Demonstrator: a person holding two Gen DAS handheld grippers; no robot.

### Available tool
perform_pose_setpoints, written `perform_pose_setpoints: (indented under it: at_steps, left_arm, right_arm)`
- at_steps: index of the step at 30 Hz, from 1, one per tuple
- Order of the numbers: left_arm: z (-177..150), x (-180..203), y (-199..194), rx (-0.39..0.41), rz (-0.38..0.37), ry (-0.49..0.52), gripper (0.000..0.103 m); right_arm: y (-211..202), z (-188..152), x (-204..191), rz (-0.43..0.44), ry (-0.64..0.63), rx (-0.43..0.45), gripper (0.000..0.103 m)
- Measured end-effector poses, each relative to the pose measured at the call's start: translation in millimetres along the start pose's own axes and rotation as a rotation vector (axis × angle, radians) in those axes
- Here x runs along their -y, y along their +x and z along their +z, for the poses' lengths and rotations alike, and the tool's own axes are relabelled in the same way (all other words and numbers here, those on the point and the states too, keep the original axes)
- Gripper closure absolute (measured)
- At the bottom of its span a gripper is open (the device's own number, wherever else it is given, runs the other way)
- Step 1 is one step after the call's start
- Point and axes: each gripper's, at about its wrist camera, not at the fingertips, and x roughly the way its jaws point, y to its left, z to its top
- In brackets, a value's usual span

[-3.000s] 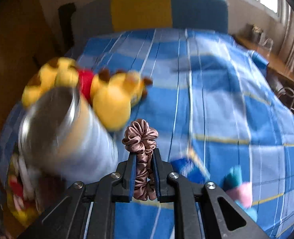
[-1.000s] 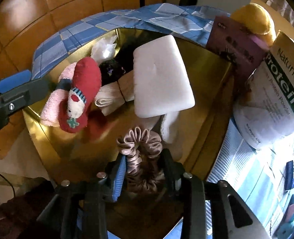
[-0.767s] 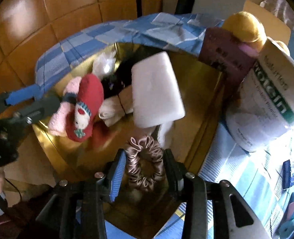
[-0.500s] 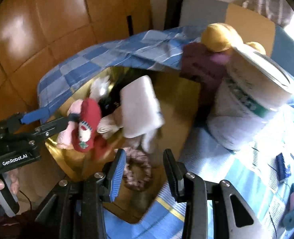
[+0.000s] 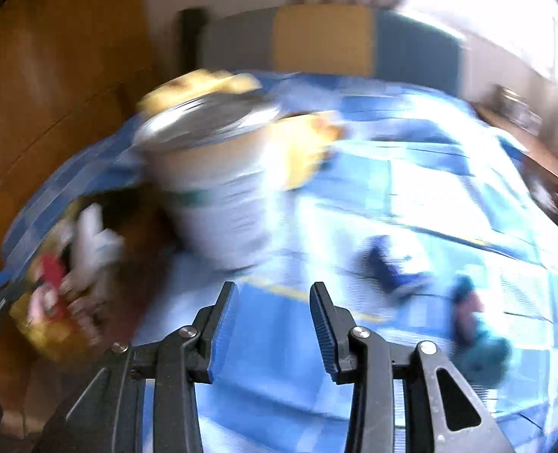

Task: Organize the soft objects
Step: 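Open the right tool to drop the scrunchie into the tray, then grasp the blue Tempo tissue pack with left tool while right grasps the teal plush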

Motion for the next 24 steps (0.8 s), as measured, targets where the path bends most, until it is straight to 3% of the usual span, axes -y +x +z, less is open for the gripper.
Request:
perform_pose_setpoints:
  at_steps: [7, 11, 13, 14, 18, 24]
  left_arm:
    - [9.6, 75.6, -1.8, -0.014, -0.174, 0.202, 0.027]
    - [15.0, 134.1, 5.3, -0.053, -0.283, 0.32, 0.027]
    - [18.4, 161.2, 14.3, -0.094, -0.338, 0.344, 0.027]
    - [20.3, 176.3, 20.7, -0.116, -0.357, 0.346, 0.026]
    - [27.9, 236.3, 47.9, -0.177, -0.401, 0.368, 0.017]
    - [43.8, 311.3, 110.3, -0.297, -0.425, 0.363, 0.016]
  right_arm:
    - [1.7, -3.4, 141.9, -0.267, 0.353, 0.058, 0.064]
    - [5.0, -35.5, 196.8, -0.308, 0.561, 0.077, 0.064]
    - [5.9, -47.6, 221.2, -0.278, 0.701, 0.034, 0.064]
    - [-1.9, -52.4, 232.4, -0.23, 0.773, 0.077, 0.064]
    - [-9.7, -56.8, 245.5, -0.179, 0.863, 0.104, 0.063]
    - [-12.0, -55.8, 243.5, -0.099, 0.882, 0.101, 0.063]
